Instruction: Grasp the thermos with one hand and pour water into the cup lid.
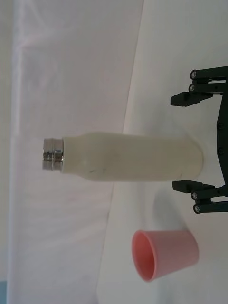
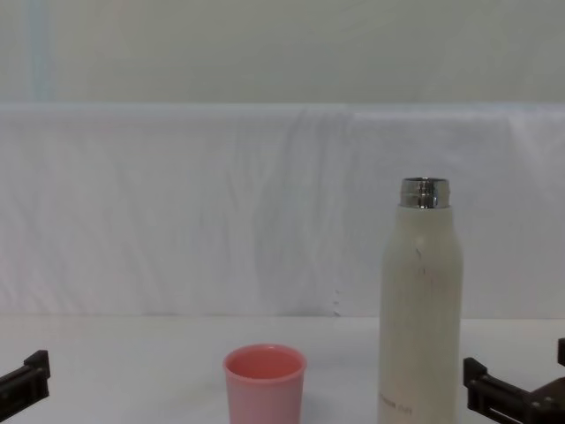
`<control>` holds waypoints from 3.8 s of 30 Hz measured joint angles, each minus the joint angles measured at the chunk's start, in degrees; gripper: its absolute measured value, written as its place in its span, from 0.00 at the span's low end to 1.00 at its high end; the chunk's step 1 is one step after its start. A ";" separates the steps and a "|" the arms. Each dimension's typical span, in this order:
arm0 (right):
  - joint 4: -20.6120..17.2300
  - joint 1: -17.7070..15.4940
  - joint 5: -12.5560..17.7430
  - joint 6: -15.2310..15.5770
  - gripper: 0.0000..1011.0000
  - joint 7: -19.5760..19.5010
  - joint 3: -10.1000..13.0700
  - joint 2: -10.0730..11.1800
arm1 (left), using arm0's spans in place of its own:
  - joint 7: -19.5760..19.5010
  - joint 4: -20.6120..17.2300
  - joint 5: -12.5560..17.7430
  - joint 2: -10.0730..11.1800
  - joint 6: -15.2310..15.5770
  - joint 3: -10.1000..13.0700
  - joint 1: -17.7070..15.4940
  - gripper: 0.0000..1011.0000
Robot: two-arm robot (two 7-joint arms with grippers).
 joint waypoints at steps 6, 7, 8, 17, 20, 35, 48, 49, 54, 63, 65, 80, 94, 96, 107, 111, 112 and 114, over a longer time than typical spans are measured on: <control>0.00 0.61 0.51 0.87 0.99 2.39 0.34 -0.70 | 0.00 0.00 0.00 0.00 0.00 0.00 0.00 0.99; 0.00 0.76 0.51 1.14 0.99 2.88 0.43 -0.86 | 0.00 0.00 0.00 0.00 0.00 0.00 0.00 0.99; 0.00 0.82 0.51 1.26 0.99 3.05 0.47 -0.92 | 0.00 0.00 0.00 0.00 0.00 0.00 0.00 0.99; 0.30 1.98 0.32 3.04 0.99 5.36 1.74 -1.67 | 0.00 0.00 0.00 0.00 0.00 0.00 0.00 0.99; 0.74 2.52 0.65 3.81 0.99 6.31 2.38 -1.89 | 0.00 0.00 0.00 0.00 0.00 0.00 0.00 0.99; 4.10 6.77 3.13 6.94 0.99 10.73 3.31 -1.25 | 0.00 0.00 0.00 0.00 0.00 0.00 0.00 0.99; 6.85 10.41 6.32 8.18 0.99 13.17 2.61 -0.41 | 0.00 0.00 0.00 0.00 0.00 0.00 0.00 0.99; 7.12 10.83 6.69 8.29 0.99 13.41 2.48 -0.28 | 0.00 0.00 0.00 0.00 0.00 0.00 0.00 0.99; 7.96 12.14 7.89 8.68 0.99 13.84 2.08 -0.03 | 0.00 0.00 0.00 0.00 0.00 0.00 0.00 0.99; 9.05 14.02 8.98 9.18 0.99 13.84 1.50 0.12 | 0.00 0.01 0.00 0.00 0.00 0.00 0.00 0.99; 9.39 14.56 9.29 9.32 0.99 13.80 1.30 0.12 | 0.00 0.01 0.00 0.00 0.00 0.00 0.00 0.99; 11.37 17.30 9.99 9.85 0.99 13.25 -0.04 0.15 | 0.00 0.00 0.00 0.00 0.00 0.00 0.00 0.99; 12.31 18.44 9.02 9.78 0.99 11.92 -0.55 -0.17 | 0.00 0.00 0.00 0.00 0.00 0.00 0.00 0.99; 12.36 18.53 8.87 9.69 0.99 11.82 -0.60 -0.33 | 0.00 0.00 0.00 0.00 0.00 0.00 0.00 0.99; 13.16 19.38 8.06 9.31 0.99 11.43 -0.87 -1.06 | 0.00 0.00 0.00 0.00 0.00 0.00 0.00 0.99; 13.30 19.56 7.88 9.30 0.99 11.41 -0.87 -1.16 | 0.00 0.00 0.00 0.00 0.00 0.00 0.00 0.99; 13.35 19.60 7.86 9.27 0.99 11.41 -0.86 -1.18 | 0.00 0.00 0.00 0.00 0.00 0.00 0.00 0.99; 13.39 19.66 7.79 9.25 0.99 11.39 -0.81 -1.22 | 0.00 0.00 0.00 0.00 0.00 0.00 0.00 0.99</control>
